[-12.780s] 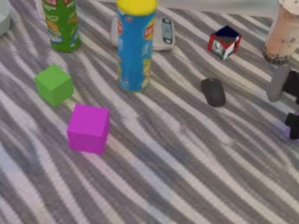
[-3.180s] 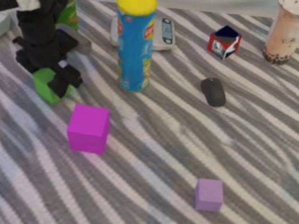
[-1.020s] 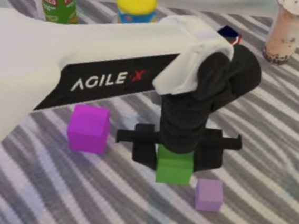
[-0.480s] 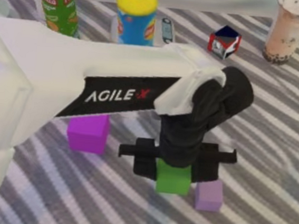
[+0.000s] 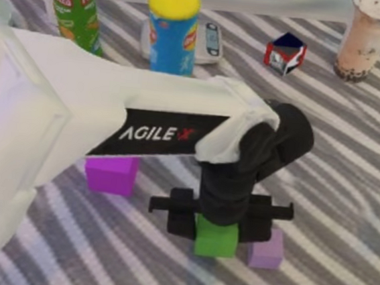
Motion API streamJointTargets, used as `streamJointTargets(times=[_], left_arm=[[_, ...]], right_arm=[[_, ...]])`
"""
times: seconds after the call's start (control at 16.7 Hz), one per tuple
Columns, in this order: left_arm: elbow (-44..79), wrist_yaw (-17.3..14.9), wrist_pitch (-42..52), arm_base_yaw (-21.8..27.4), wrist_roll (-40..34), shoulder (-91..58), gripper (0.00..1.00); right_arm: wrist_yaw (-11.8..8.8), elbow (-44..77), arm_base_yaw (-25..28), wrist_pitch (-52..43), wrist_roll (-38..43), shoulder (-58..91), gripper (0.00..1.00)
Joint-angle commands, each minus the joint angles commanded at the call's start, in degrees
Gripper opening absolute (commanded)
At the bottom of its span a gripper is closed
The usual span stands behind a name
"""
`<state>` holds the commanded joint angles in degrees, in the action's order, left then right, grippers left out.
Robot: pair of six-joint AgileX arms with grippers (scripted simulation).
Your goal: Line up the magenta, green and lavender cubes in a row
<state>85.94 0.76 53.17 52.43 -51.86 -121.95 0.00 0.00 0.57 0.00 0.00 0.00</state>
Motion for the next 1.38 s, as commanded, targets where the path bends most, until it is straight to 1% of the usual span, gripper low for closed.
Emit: streamJointTargets(times=[0.72,0.78,1.38], left_arm=[[0.0,0.0,0.0,0.0,0.0,0.0,0.98],[0.0,0.0,0.0,0.0,0.0,0.0,1.0],[0.9,0.0,1.0,0.1,0.0,0.3,1.0]], right_arm=[[0.0,0.0,0.0,0.0,0.0,0.0,1.0],[0.0,0.0,0.0,0.0,0.0,0.0,1.0],[0.0,0.0,0.0,0.0,0.0,0.0,1.0]])
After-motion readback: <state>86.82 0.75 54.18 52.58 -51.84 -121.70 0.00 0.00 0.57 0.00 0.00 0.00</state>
